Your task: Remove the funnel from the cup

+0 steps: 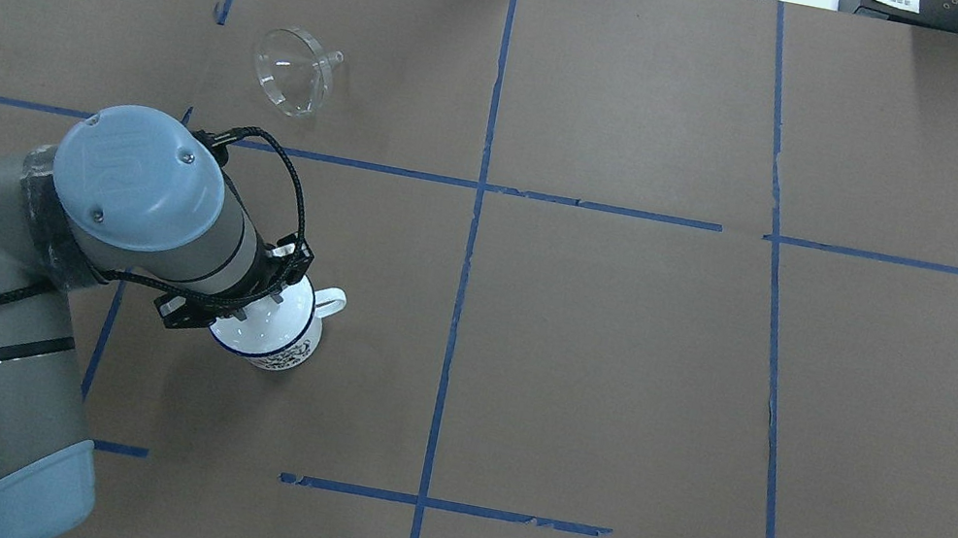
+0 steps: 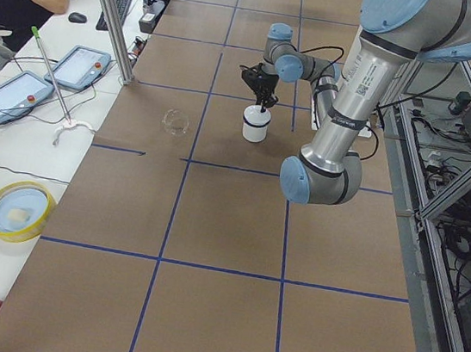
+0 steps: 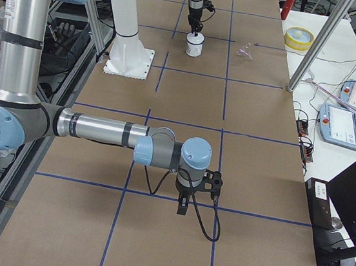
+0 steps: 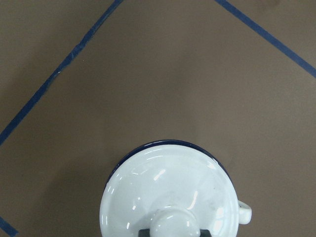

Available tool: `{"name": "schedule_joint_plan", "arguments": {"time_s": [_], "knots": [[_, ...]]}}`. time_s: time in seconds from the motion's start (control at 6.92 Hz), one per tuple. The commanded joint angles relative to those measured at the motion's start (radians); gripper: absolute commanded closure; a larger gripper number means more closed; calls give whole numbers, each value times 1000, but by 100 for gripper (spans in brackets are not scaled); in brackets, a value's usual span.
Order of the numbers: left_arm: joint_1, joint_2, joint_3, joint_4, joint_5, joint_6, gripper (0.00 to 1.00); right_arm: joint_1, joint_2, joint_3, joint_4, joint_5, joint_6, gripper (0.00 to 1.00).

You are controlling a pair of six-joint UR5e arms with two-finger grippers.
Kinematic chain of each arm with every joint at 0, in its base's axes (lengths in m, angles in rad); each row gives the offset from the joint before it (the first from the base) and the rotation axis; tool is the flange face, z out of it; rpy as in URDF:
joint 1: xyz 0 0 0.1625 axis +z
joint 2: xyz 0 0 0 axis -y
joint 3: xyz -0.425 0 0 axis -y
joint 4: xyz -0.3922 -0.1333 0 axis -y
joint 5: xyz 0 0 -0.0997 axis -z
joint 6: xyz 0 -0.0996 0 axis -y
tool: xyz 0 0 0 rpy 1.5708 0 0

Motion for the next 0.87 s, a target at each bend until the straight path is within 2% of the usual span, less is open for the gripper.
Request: {"name": "schedule_joint_plan", "arguments": {"time_s": [0.0, 0.29, 0.43, 0.58, 0.72], "knots": [[-2, 0, 3, 1, 0, 35, 20, 0, 0, 0, 0, 0, 0, 0], [-2, 0, 0, 2, 2, 40, 1, 0, 0, 0, 0, 0, 0, 0], [-25, 3, -8, 3, -6, 111, 1, 0, 0, 0, 0, 0, 0, 0], [-97, 4, -23, 2, -14, 232, 1, 0, 0, -1, 0, 0, 0, 0], [-184, 24, -22, -2, -79, 391, 0, 0, 0, 0, 0, 0, 0, 0]]}}
